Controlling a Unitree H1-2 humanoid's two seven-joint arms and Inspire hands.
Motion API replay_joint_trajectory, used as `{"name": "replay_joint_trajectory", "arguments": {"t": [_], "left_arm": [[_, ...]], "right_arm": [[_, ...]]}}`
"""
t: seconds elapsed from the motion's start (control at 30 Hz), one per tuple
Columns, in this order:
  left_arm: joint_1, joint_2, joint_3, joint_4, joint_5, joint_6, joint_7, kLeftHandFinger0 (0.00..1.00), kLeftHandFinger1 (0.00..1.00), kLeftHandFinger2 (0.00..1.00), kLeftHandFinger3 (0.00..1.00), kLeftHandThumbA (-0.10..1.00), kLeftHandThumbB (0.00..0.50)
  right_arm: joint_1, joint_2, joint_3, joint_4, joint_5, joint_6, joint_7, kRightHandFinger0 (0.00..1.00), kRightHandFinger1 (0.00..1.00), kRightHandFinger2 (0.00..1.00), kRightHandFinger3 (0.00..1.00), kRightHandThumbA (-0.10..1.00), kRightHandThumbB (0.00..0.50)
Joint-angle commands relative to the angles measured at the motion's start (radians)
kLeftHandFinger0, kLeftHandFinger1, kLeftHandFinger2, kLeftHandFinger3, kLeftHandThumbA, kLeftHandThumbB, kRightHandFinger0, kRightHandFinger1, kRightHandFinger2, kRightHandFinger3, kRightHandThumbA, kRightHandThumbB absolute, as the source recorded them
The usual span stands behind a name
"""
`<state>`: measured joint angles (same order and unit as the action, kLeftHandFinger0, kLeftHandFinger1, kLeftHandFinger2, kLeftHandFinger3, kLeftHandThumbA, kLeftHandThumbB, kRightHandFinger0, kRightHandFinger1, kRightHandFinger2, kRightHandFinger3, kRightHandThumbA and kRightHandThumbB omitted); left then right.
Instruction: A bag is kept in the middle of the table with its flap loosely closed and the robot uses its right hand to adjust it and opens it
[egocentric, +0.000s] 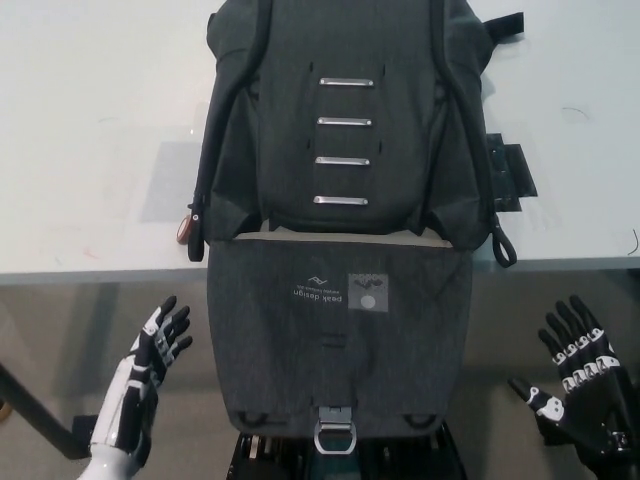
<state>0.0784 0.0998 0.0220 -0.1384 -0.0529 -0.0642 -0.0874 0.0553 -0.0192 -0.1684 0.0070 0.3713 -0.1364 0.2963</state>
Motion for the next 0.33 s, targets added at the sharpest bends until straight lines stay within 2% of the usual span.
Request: {"name": "replay_joint_trajectory", "arguments": {"t": [0.0,0.1,0.3], "left_arm": [[-0.003,0.002,-0.004,-0.035,-0.004,-0.004,-0.005,1.0,1.0,1.0,1.0,1.0,0.096],[-0.002,0.001,-0.007,-0.029,-0.001,-0.009,-0.006,1.0,1.0,1.0,1.0,1.0,0.077],[0.014,-0.005,-0.013,-0.02,-0.004,-0.021,-0.005,1.0,1.0,1.0,1.0,1.0,0.071]], "right_arm": [[-0.013,-0.017,0.013,-0.021,0.019,-0.012,0.01,1.0,1.0,1.0,1.0,1.0,0.265],[-0.006,-0.025,0.021,-0.028,0.013,-0.01,0.007,1.0,1.0,1.0,1.0,1.0,0.262],[0.013,-0.031,0.029,-0.037,0.015,-0.002,0.003,1.0,1.0,1.0,1.0,1.0,0.253]]}}
